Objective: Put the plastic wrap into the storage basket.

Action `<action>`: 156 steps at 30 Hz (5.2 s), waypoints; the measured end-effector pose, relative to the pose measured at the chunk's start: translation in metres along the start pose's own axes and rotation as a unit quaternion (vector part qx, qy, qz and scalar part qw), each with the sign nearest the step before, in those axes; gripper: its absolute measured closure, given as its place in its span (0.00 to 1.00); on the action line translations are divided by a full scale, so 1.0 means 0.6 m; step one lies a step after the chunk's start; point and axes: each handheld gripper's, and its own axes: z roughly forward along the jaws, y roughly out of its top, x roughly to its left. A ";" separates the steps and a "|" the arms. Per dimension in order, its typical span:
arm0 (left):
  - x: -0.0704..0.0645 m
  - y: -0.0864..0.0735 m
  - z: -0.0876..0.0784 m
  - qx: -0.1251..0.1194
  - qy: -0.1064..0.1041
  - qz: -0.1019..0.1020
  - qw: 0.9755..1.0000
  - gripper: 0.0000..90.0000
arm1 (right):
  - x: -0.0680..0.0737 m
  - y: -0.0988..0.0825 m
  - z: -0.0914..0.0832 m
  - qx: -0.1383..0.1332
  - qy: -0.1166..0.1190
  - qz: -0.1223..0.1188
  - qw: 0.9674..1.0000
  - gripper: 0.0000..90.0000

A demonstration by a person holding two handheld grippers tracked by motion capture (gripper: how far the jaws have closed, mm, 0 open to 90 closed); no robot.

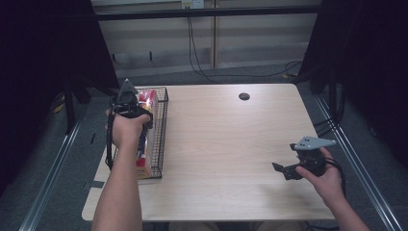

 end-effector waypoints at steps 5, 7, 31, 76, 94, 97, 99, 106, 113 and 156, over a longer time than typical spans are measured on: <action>0.006 -0.002 0.009 0.003 0.005 0.001 1.000 0.49 | 0.000 0.000 0.000 0.000 -0.001 -0.001 1.000 0.02; 0.006 -0.003 0.011 0.001 0.001 -0.010 1.000 0.49 | 0.000 0.000 0.000 0.001 -0.002 -0.001 1.000 0.02; 0.042 -0.020 0.043 0.018 0.006 -0.025 0.999 0.49 | 0.000 -0.001 0.002 0.005 -0.003 -0.003 1.000 0.02; 0.054 -0.024 0.080 0.040 0.006 -0.021 0.999 0.49 | 0.000 -0.003 0.004 0.008 -0.001 -0.005 1.000 0.02; 0.053 -0.020 0.085 0.034 0.012 -0.013 0.999 0.48 | 0.001 -0.003 0.005 0.008 0.002 -0.007 1.000 0.02; 0.054 -0.017 0.087 0.034 0.010 -0.012 0.999 0.48 | 0.001 -0.003 0.005 0.009 0.001 -0.006 1.000 0.02; 0.055 -0.015 0.088 0.033 0.013 -0.004 0.999 0.48 | 0.000 -0.003 0.006 0.010 0.001 -0.006 1.000 0.02; 0.054 -0.015 0.090 0.027 0.008 -0.013 1.000 0.47 | 0.000 -0.003 0.006 0.008 0.002 -0.008 1.000 0.02; 0.059 -0.018 0.089 0.021 0.008 0.000 1.000 0.45 | 0.001 -0.003 0.006 0.007 0.002 -0.008 1.000 0.02; -0.038 -0.034 -0.002 -0.051 -0.107 0.045 0.992 0.27 | 0.010 0.005 0.008 0.004 0.007 -0.012 1.000 0.02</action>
